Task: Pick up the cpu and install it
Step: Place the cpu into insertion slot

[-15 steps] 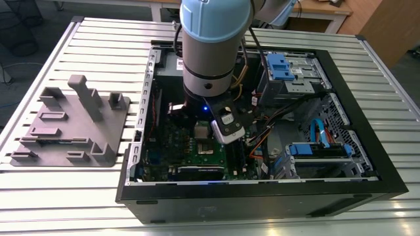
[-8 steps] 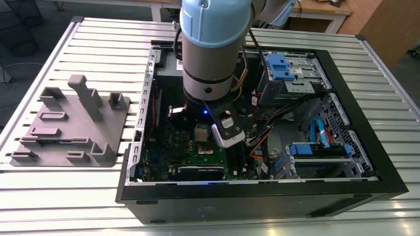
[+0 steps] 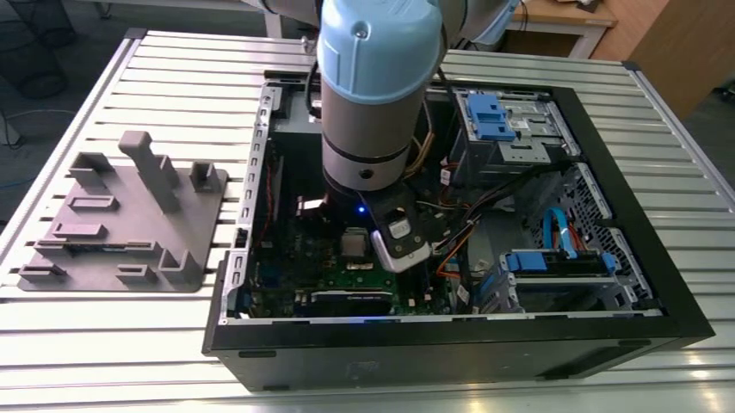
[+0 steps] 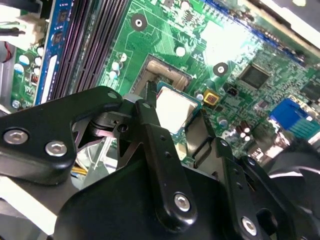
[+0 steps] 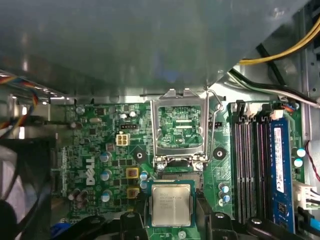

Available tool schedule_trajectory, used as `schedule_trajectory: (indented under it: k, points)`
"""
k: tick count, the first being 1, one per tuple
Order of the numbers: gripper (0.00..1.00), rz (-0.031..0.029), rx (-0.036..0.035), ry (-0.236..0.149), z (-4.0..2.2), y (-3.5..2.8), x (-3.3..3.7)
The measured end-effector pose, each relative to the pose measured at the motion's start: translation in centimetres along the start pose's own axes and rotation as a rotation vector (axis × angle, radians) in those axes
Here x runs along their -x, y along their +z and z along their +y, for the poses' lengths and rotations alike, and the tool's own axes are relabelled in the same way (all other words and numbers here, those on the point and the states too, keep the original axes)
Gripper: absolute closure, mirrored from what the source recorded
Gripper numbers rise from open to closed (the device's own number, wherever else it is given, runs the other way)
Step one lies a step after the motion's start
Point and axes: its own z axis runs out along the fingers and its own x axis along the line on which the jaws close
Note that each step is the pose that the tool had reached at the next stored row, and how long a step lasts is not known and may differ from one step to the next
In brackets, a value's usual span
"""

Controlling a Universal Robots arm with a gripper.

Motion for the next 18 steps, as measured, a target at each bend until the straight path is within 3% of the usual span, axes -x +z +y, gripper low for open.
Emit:
schedule_trajectory:
  k: [8,18]
  points:
    - [0.53,0.0001,-0.0002,0.0,-0.11,1.04,0.51]
    - [0.53,0.0001,-0.0008,0.0,-0.35,1.5,0.55]
